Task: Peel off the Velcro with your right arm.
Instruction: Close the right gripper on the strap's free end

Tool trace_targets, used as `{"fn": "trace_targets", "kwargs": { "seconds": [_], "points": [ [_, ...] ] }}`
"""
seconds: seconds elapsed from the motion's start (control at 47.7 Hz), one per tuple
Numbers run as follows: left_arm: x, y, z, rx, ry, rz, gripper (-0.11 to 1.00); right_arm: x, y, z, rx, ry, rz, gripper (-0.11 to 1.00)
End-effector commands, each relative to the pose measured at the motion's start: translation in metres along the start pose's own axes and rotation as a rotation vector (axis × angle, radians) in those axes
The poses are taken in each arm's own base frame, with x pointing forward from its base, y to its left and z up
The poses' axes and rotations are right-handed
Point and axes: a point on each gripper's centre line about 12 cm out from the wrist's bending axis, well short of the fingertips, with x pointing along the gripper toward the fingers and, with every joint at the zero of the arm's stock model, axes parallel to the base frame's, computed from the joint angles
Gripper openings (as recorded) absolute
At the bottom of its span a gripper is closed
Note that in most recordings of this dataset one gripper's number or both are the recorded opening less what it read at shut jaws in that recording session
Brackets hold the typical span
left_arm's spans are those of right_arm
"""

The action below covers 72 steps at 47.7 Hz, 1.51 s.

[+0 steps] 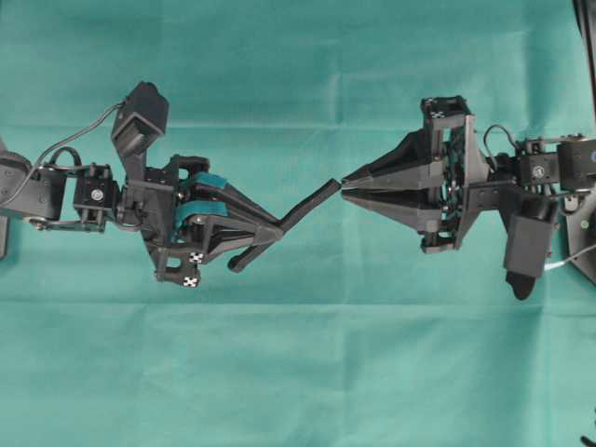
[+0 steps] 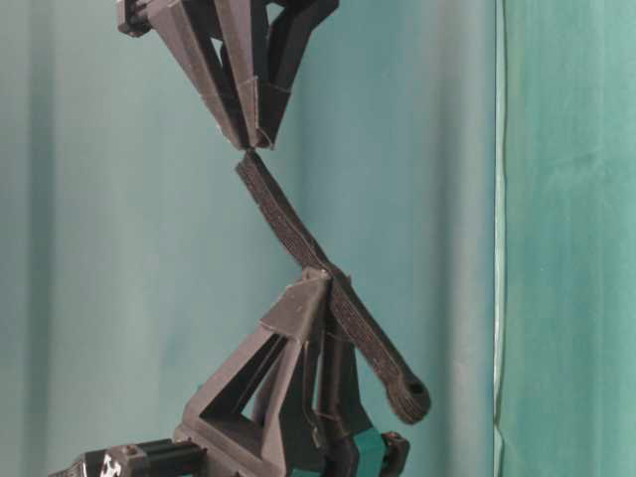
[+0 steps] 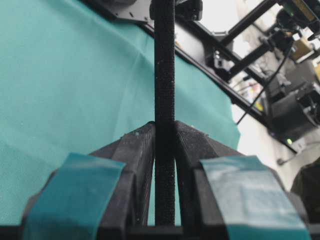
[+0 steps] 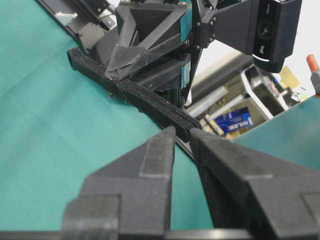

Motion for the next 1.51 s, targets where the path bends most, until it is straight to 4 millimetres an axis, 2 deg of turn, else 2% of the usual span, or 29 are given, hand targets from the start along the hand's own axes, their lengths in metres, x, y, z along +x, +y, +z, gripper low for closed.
{"fn": "trace_targets", "kwargs": {
  "seconds": [0.0,1.048,1.279,1.488],
  "points": [
    [-0.0022,-0.0091,0.0096,0.0,-0.033,-0.03,0.1,0.0006,-0.0073,0.0083,0.0,-0.03,-0.026,-0.01],
    [-0.0029,-0.0077,0.0085,0.0,-0.03,-0.026,0.1,0.01,-0.0073,0.0051,0.003,-0.028,-0.023,-0.01],
    [-0.0029,-0.0076,0.0086,0.0,-0.031,-0.026,0.1,0.0097,-0.007,0.0049,0.003,-0.029,-0.023,-0.09],
    [-0.0029,-0.0077,0.0085,0.001,-0.03,-0.026,0.1,0.0095,-0.0062,0.0047,0.003,-0.027,-0.02,-0.1]
  ]
}}
